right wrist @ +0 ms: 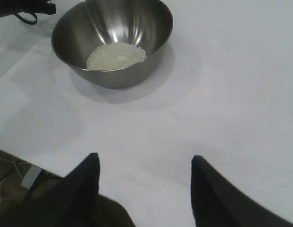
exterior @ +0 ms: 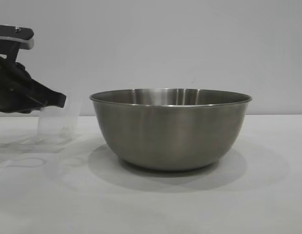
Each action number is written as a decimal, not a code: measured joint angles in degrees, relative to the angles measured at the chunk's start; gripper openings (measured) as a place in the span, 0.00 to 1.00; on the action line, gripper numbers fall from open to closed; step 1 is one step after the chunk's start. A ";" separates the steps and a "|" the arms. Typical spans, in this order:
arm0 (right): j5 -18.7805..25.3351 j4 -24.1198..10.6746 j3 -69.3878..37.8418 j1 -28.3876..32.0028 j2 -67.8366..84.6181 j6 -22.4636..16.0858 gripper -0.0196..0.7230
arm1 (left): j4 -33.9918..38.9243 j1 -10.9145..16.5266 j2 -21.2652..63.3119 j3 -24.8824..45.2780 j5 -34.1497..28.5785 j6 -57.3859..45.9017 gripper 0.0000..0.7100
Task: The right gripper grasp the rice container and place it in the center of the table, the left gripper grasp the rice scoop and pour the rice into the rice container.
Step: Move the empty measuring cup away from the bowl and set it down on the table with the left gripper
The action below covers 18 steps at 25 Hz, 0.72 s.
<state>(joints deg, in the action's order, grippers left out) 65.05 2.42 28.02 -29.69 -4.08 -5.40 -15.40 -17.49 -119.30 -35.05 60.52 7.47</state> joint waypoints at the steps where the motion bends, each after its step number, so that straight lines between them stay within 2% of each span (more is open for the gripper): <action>1: 0.00 -0.13 0.00 0.00 0.00 -0.12 0.51 | 0.00 0.00 0.00 0.47 0.26 -0.51 0.15; 3: 0.00 -0.37 0.00 0.00 0.00 -0.49 0.51 | -0.21 0.00 0.00 1.16 1.14 -1.17 0.23; 6: 0.00 -0.45 0.00 0.00 0.00 -0.83 0.51 | -0.71 0.00 0.00 1.93 1.65 -1.31 0.22; 7: 0.00 -0.49 0.00 0.00 0.00 -0.96 0.51 | -1.26 0.00 0.00 2.30 1.78 -1.31 0.27; 13: 0.00 -0.58 0.00 0.00 0.00 -0.99 0.51 | -2.75 0.76 1.57 5.11 3.41 -1.68 0.25; 16: 0.00 -0.58 0.00 0.00 0.00 -1.08 0.51 | -2.84 3.13 2.72 6.77 4.25 -2.78 0.25; 18: 0.00 -0.58 0.00 0.00 0.00 -1.08 0.51 | -1.87 5.88 3.20 7.40 4.39 -3.00 0.25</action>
<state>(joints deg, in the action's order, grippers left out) 65.05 1.84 28.02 -29.69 -4.08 -6.49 -17.26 -11.61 -116.10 -27.66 64.91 4.47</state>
